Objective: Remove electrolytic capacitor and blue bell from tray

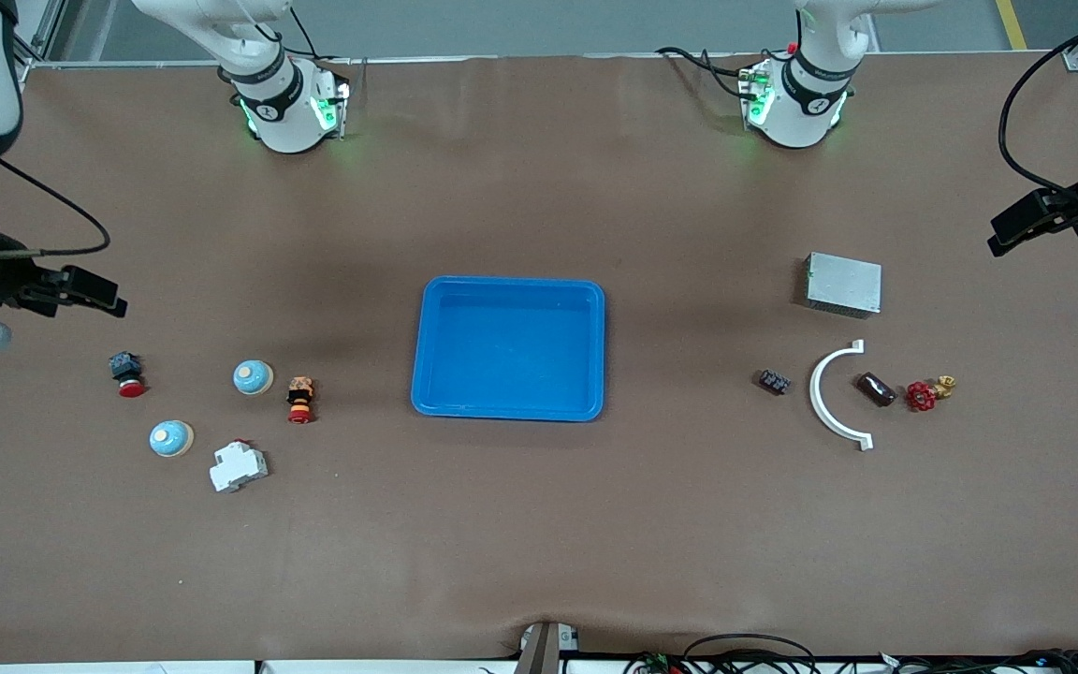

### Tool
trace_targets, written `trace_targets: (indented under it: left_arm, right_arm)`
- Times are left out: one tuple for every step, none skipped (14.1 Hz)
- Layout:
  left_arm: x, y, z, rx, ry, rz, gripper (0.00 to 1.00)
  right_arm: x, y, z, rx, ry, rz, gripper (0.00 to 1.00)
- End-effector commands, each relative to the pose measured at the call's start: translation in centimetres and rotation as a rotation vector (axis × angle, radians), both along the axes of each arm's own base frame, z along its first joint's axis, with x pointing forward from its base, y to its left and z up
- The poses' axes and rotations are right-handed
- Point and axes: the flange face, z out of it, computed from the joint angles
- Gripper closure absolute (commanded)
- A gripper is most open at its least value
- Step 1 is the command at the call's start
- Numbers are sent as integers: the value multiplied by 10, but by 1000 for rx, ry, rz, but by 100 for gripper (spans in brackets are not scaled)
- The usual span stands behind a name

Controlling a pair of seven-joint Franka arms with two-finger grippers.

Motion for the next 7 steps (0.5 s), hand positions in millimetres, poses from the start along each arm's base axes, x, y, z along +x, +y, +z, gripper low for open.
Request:
trace_targets:
  left_arm:
    - [-1,2,6,-19,-12,-15,0]
    - [-2,2,6,-19,-12,-15,0]
    - [-2,1,7,-19,-13,-17,0]
    - [-3,1,8,-19,-15,-17,0]
    - [-3,1,8,-19,-14,-18,0]
    - [-3,0,8,-19,-14,-20,0]
    - [-4,-1,7,-19,-13,-26,0]
  right_arm:
    - [-10,3,30,-13,20,-5,0]
    - [-13,3,35,-12,32,-5,0]
    - [-17,4,42,-12,31,-3,0]
    - [-21,3,46,-11,34,-4,0]
    - [-24,4,50,-13,32,0,0]
    - [-27,6,56,-19,28,6,0]
    - [-29,8,58,-38,34,15,0]
